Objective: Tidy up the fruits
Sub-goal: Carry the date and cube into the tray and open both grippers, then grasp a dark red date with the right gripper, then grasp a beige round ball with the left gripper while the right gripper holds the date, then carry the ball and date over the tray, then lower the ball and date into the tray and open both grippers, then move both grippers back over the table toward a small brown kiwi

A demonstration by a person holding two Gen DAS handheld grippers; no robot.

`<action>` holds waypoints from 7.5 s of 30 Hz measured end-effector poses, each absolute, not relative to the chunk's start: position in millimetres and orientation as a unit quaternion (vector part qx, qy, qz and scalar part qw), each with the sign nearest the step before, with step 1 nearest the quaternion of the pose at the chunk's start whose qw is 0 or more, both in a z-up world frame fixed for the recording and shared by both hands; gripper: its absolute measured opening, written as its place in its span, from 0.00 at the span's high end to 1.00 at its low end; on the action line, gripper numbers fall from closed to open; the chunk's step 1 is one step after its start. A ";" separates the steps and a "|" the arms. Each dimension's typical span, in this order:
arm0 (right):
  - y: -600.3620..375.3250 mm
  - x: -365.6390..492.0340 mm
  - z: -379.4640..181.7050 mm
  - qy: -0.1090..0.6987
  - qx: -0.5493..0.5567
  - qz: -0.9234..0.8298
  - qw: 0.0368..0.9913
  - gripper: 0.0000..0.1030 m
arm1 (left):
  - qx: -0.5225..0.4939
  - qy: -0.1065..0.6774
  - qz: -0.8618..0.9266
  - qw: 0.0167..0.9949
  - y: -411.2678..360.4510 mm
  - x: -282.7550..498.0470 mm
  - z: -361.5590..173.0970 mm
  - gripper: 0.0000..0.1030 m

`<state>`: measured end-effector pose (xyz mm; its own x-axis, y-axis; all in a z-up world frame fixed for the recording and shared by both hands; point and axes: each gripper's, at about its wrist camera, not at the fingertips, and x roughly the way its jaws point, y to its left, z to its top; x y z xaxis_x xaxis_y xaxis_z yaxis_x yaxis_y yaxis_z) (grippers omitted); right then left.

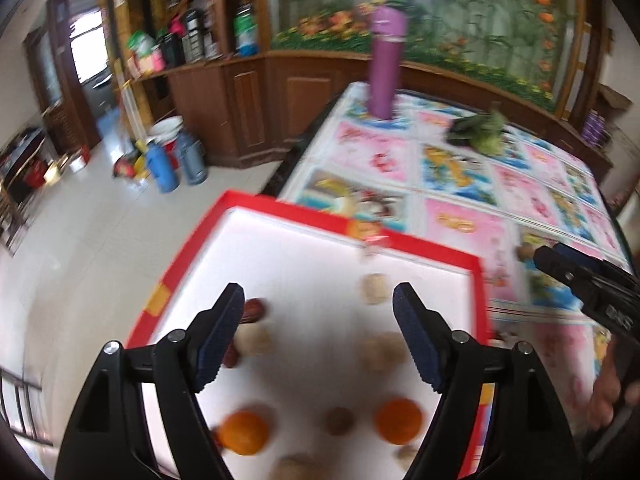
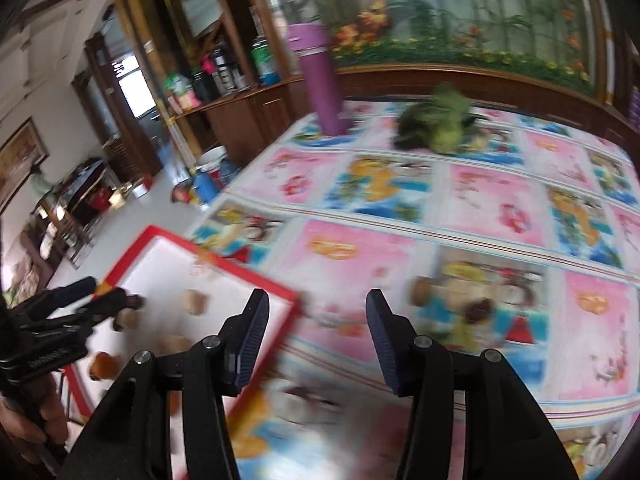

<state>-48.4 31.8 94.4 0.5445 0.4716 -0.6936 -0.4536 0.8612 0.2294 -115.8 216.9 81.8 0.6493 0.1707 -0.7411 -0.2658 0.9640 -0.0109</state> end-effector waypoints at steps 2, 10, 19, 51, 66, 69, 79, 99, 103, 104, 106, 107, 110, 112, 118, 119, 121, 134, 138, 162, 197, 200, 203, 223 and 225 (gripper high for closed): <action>3.6 -42.8 86.1 0.404 0.014 0.233 0.885 0.52 | -0.049 0.401 0.096 0.910 198.8 -112.9 84.1 0.25; -50.3 -21.7 54.4 0.437 0.040 0.180 0.880 0.52 | -0.007 0.417 0.023 0.909 127.2 -95.8 82.5 0.24; -39.5 1.1 39.6 0.451 0.041 0.184 0.873 0.68 | -0.009 0.457 -0.053 0.888 80.3 -76.7 68.1 0.24; -139.0 34.2 66.1 0.457 0.178 0.140 0.860 0.78 | -0.032 0.484 -0.092 0.869 22.9 51.8 13.0 0.34; -132.1 34.7 62.1 0.462 0.169 0.141 0.859 0.78 | -0.035 0.470 -0.097 0.877 9.7 42.6 12.4 0.37; -131.4 34.7 61.1 0.464 0.171 0.142 0.858 0.78 | -0.035 0.461 -0.096 0.882 11.7 46.6 11.9 0.45; -130.1 34.2 59.4 0.466 0.170 0.143 0.857 0.78 | -0.088 0.470 -0.099 0.873 25.7 17.3 15.9 0.45; -126.0 35.7 53.8 0.476 0.172 0.147 0.850 0.78 | -0.046 0.469 -0.091 0.877 5.5 49.5 13.3 0.65; -126.5 35.6 54.3 0.475 0.172 0.147 0.850 0.78 | -0.025 0.465 -0.082 0.881 -0.5 50.2 12.4 0.65; -126.1 35.4 54.3 0.475 0.171 0.147 0.851 0.78 | -0.019 0.464 -0.081 0.882 -2.4 50.1 12.0 0.66; -125.7 35.0 54.2 0.476 0.172 0.149 0.850 0.78 | -0.007 0.462 -0.074 0.884 -4.0 49.3 11.6 0.72; -125.3 34.4 54.6 0.475 0.170 0.149 0.851 0.78 | -0.011 0.463 -0.076 0.883 -2.8 48.9 12.0 0.72; -124.5 33.2 55.5 0.473 0.170 0.151 0.851 0.78 | -0.024 0.462 -0.078 0.883 1.8 44.0 16.6 0.72; -122.5 31.9 56.3 0.471 0.166 0.152 0.853 0.78 | -0.027 0.455 -0.078 0.886 4.6 34.9 23.9 0.72; -105.5 20.7 62.5 0.453 0.139 0.171 0.864 0.78 | -0.033 0.419 -0.065 0.905 26.0 -17.0 62.2 0.72; -102.1 18.7 63.6 0.449 0.133 0.175 0.866 0.78 | -0.032 0.413 -0.061 0.908 30.3 -26.3 67.9 0.72; -94.1 13.4 65.3 0.442 0.121 0.183 0.870 0.78 | -0.029 0.400 -0.046 0.915 43.8 -50.9 80.1 0.72; 30.3 -89.7 95.8 0.402 0.079 0.347 0.844 0.78 | -0.053 0.356 0.066 0.931 152.1 -155.5 104.1 0.72; 68.3 -116.8 111.2 0.383 0.048 0.382 0.840 0.78 | -0.067 0.348 0.107 0.929 191.1 -179.5 100.0 0.72; 158.8 -178.8 58.2 0.446 -0.059 0.401 0.798 0.78 | -0.075 0.387 0.121 0.911 243.2 -211.1 50.4 0.72; 90.5 -148.7 81.1 0.420 0.027 0.388 0.820 0.70 | -0.033 0.386 0.152 0.909 214.1 -202.5 67.6 0.27; 74.3 -140.7 82.4 0.417 0.040 0.377 0.826 0.70 | -0.028 0.388 0.150 0.909 207.0 -199.0 68.3 0.25; 57.5 -132.0 83.5 0.415 0.056 0.363 0.833 0.66 | -0.021 0.391 0.147 0.908 197.4 -193.8 68.5 0.22; -95.2 -83.9 94.8 0.370 0.136 0.212 0.894 0.49 | -0.003 0.405 0.096 0.909 138.8 -167.4 77.2 0.09; -113.3 -77.9 90.9 0.373 0.154 0.198 0.893 0.49 | 0.002 0.409 0.088 0.908 130.5 -162.4 77.0 0.09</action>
<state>-77.9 -113.3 90.9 0.6436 0.4676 -0.6059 -0.2384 0.8747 0.4219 -162.4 130.5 77.0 0.6503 0.1615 -0.7423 -0.1576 0.9846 0.0762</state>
